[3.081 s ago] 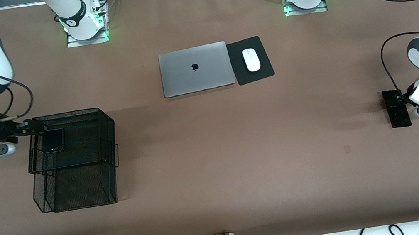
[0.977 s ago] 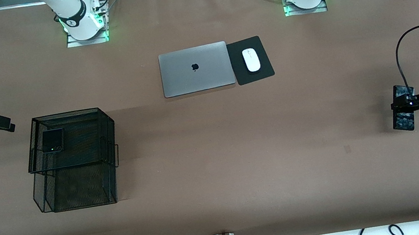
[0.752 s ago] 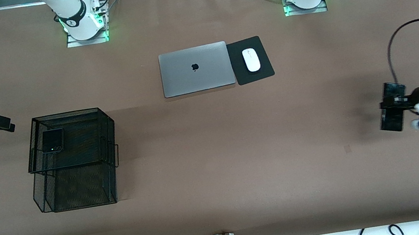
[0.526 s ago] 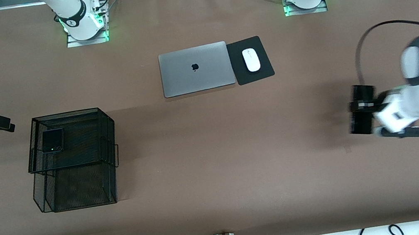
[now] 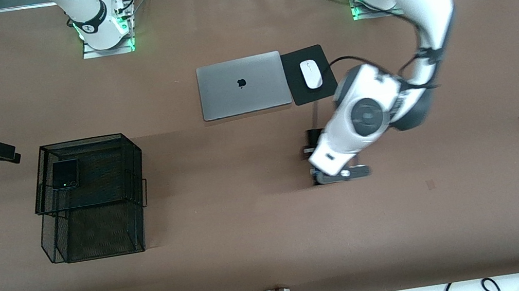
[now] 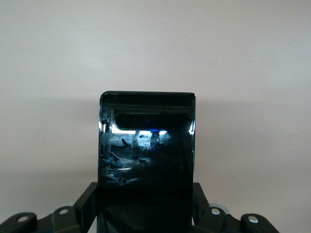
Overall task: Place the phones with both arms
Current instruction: 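Set the tall phone down beside the laptop and open the left gripper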
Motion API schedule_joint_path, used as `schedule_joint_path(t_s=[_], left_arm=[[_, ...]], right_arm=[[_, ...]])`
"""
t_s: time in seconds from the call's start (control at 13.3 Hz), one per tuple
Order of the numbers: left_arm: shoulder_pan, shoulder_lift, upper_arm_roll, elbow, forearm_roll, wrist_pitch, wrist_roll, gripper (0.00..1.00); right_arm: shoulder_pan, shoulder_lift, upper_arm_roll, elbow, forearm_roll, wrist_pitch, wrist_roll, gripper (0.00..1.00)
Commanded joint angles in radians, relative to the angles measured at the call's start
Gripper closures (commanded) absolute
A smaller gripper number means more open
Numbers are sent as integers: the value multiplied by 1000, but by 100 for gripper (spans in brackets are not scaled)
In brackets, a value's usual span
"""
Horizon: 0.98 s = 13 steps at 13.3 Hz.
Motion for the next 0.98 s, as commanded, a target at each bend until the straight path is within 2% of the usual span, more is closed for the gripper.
schedule_joint_path(t_s=[0.0,0.3,0.68,0.75,0.83,0.9], left_arm=[[-98,69,16,30,13,142,-162,69],[-206,146,30,27,17,288,-244,69],[-255,176,56,15,22,298,-234,68],[-253,180,56,14,20,298,-234,63],[-253,181,56,14,20,298,-238,18],[-252,177,56,14,20,296,-240,0]], right_arm=[[1,-1,2,10,-4,-15,0,0],[1,1,2,10,-2,-17,0,0],[1,1,2,7,-1,-14,-1,0],[1,1,2,5,-1,-14,-1,0],[1,2,2,5,-1,-14,-1,0],[1,2,2,5,-1,-15,-1,0]])
